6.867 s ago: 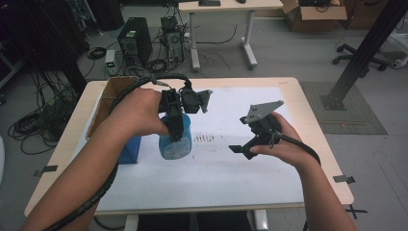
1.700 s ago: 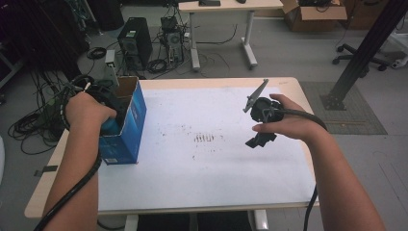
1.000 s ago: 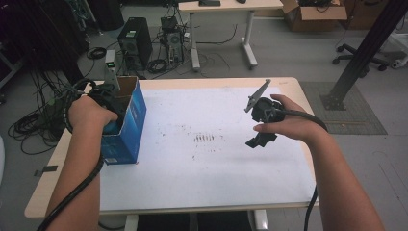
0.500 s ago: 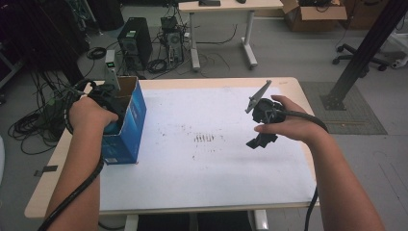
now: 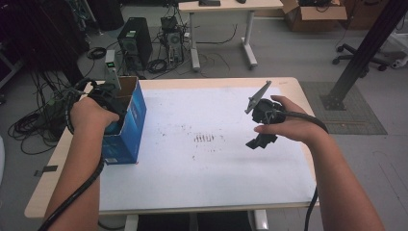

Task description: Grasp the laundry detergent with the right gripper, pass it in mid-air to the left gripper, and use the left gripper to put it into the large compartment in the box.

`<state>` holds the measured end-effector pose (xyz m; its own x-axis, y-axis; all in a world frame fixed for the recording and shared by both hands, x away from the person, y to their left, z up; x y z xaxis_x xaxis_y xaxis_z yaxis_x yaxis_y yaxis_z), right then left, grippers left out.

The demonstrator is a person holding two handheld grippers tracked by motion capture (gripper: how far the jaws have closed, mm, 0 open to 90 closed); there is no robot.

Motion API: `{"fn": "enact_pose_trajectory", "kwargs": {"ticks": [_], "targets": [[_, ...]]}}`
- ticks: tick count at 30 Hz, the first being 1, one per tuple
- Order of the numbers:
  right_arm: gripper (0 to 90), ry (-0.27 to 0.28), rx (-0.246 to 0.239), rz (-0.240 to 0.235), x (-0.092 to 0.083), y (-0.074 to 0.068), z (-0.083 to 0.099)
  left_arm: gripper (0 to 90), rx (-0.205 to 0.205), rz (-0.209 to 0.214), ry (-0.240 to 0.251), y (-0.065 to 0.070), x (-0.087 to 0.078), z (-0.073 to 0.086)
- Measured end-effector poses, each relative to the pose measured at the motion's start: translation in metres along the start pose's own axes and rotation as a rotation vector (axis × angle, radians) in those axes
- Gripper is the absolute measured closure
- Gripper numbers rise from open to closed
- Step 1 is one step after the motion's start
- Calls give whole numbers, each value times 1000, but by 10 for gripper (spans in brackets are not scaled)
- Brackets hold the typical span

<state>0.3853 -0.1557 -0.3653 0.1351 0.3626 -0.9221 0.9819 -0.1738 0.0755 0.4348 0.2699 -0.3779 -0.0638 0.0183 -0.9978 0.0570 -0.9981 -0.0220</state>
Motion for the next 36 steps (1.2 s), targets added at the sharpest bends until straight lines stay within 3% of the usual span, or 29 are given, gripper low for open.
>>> {"fn": "enact_pose_trajectory", "kwargs": {"ticks": [9,28,36], "targets": [[35,4,0,4,-3,-2,1,278,9,-27,0,2,-12,5],[35,17,-8,5,-8,-4,-3,170,29,-6,68,7,-48,11],[34,4,-7,5,-10,-5,-1,92,106,-35,83,24,-68,16]]}}
Point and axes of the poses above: each handheld gripper's, and its own axes: x roughly forward along the jaws, z roughly out of its underside, y roughly to its right, the point moved 8 cm from there along x, roughly forward along the jaws, and after that the axes turned 10 degrees about -x, right-handed, at the moved point
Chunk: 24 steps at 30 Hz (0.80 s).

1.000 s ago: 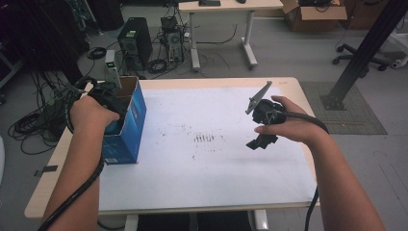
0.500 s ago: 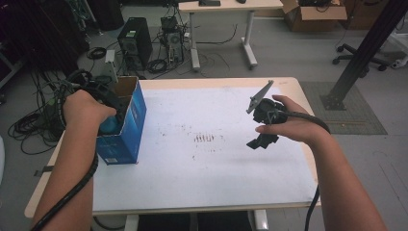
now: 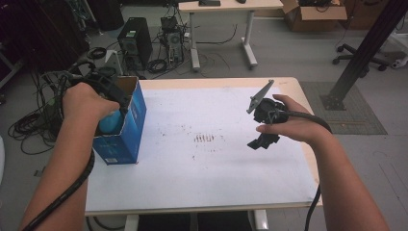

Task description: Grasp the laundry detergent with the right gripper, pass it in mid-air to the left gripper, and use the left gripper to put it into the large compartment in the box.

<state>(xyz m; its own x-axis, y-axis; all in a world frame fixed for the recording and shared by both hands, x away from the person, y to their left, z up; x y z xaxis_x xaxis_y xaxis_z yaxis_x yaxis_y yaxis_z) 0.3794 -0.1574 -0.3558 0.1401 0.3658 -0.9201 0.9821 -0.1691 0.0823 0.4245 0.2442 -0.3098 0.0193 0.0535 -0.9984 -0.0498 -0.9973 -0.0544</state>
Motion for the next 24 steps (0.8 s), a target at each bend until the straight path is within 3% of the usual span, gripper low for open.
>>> {"fn": "enact_pose_trajectory", "kwargs": {"ticks": [6,16,24], "targets": [[34,-7,2,7,-3,0,0,58,61,6,27,13,-20,0],[34,-6,2,11,-8,2,-2,4,159,-25,39,29,-39,-2],[35,-13,6,12,-9,4,-1,4,321,-47,73,53,-48,-4]]}}
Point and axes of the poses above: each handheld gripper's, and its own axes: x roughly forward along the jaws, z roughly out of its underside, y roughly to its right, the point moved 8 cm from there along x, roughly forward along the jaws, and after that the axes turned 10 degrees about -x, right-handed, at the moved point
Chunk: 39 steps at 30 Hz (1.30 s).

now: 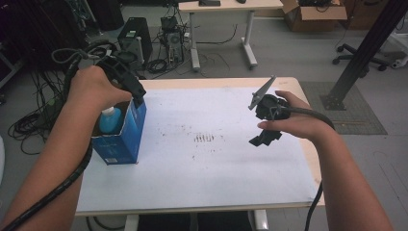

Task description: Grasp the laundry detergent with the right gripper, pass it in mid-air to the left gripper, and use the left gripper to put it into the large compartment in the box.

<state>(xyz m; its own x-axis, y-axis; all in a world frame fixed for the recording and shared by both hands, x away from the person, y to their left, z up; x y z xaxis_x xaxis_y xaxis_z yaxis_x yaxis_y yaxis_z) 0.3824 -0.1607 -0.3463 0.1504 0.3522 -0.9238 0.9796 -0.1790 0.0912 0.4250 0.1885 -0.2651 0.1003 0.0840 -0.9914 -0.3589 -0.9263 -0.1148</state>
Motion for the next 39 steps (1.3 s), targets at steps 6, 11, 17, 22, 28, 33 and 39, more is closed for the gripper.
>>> {"fn": "enact_pose_trajectory", "kwargs": {"ticks": [6,11,17,22,28,33,39], "targets": [[34,-12,0,1,-1,2,1,3,150,13,36,19,-7,-9],[35,-23,-7,-4,-2,1,0,4,294,-2,73,30,-14,-14],[35,-29,-28,-7,-2,-2,-4,2,457,48,68,48,-10,-13],[36,-47,-57,-19,-2,-6,-6,4,603,65,67,64,-8,-12],[36,-69,-80,-33,-2,-8,-9,2,798,83,92,84,-9,-8],[36,-89,-96,-53,-1,-13,-9,4,930,82,74,97,-1,0],[37,-115,-106,-71,2,-12,-8,3,1039,97,49,105,10,5]]}}
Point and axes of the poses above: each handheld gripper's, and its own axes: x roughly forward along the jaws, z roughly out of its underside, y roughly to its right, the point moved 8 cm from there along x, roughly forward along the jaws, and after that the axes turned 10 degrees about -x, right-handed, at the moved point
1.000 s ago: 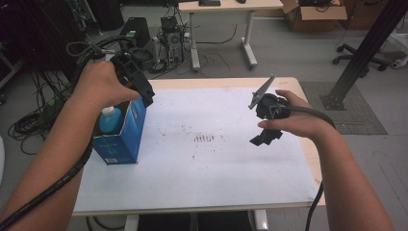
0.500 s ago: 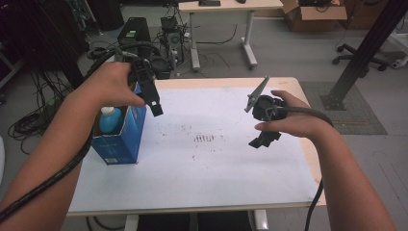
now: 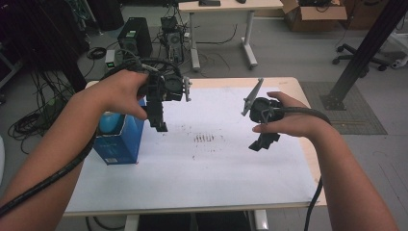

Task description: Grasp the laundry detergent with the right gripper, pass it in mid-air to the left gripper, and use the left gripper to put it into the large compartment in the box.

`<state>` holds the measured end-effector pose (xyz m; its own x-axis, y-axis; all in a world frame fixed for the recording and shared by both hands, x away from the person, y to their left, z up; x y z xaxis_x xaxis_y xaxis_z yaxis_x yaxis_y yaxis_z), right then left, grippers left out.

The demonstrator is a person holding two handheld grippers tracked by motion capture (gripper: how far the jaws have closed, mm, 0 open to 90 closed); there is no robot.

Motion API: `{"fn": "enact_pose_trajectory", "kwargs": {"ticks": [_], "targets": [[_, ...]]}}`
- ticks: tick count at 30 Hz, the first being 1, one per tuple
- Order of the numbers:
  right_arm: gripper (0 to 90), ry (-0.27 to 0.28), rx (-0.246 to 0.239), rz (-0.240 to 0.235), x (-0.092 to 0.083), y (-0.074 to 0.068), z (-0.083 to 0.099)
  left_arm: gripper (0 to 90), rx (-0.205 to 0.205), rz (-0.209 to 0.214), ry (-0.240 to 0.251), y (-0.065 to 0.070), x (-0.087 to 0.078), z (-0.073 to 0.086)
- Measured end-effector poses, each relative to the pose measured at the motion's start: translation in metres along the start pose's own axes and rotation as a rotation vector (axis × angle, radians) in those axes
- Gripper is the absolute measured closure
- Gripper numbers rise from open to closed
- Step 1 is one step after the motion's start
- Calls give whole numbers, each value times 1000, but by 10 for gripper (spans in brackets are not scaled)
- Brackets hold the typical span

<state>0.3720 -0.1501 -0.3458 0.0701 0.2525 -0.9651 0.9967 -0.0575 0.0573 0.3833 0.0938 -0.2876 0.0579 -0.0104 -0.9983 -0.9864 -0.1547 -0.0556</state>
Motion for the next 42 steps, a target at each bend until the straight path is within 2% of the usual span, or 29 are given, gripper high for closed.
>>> {"fn": "enact_pose_trajectory", "kwargs": {"ticks": [1,10,25,42], "targets": [[37,-8,-5,-1,0,1,0,4,5,-10,-13,-2,3,1],[37,-35,-19,-18,-2,10,-2,2,12,19,-3,-5,6,0],[39,-55,-32,-51,4,8,-1,4,21,31,-6,-2,5,-10],[39,-54,-25,-47,3,10,1,4,11,43,-17,-5,10,-12]]}}
Point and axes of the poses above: each handheld gripper's, and its own axes: x roughly forward along the jaws, z roughly out of its underside, y roughly to its right, the point moved 8 cm from there along x, roughly forward along the jaws, and after that the axes turned 10 degrees about -x, right-handed, at the moved point
